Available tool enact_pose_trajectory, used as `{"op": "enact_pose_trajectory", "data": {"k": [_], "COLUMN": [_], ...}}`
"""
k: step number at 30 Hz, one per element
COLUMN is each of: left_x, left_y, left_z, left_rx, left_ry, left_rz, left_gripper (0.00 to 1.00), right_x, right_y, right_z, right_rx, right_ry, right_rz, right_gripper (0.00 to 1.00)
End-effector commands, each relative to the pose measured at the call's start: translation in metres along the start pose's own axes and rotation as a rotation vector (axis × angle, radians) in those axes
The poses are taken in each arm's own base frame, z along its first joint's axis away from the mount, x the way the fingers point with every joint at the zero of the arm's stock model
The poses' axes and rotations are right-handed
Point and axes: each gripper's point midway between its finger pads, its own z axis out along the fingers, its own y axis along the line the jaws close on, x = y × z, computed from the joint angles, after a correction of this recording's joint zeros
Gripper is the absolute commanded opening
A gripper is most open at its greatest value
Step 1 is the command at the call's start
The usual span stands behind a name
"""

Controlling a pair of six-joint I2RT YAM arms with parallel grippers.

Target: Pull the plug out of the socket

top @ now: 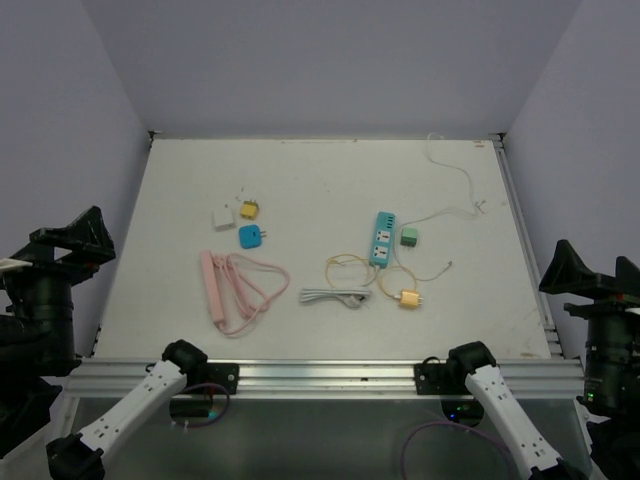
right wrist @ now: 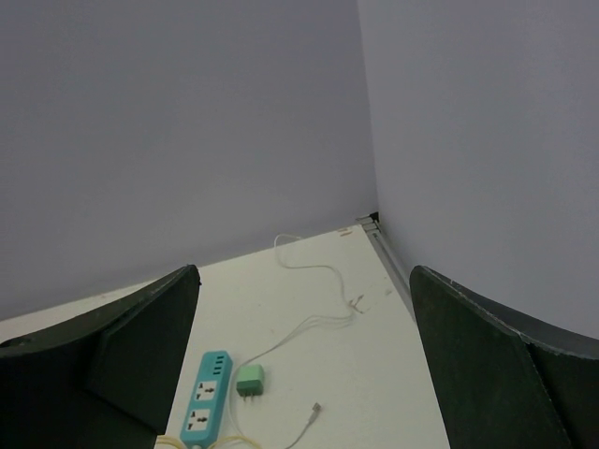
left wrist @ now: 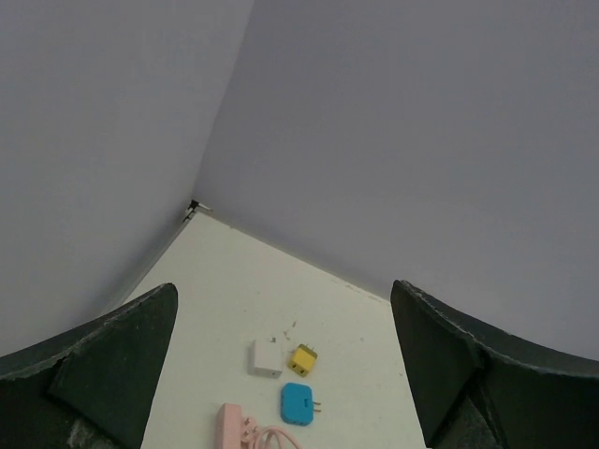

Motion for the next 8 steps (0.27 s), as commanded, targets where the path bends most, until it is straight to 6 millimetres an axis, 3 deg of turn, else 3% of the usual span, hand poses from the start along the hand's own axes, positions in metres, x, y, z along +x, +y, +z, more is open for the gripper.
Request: {"op": "enact_pose_trajectory", "data": {"k": [1, 8], "left_x": [-0.0031, 0.0015], "left_y": [0.0032, 0.0015], "left_z": [0.0021, 0.0046], "left_rx": [-0.022, -0.022], "left_ry": [-0.029, -0.023], "left_rz": [-0.015, -0.011], "left_gripper": [1.0, 1.0], "right_x": [-0.0028, 0.0045], "right_y": [0.0081, 0.0125], "right_z": [0.0072, 0.012], "right_rx": [-0.028, -0.038], "right_ry": [-0.015, -0.002], "right_rz": [-0.007, -0.014], "right_gripper": [0.99, 0.99]}}
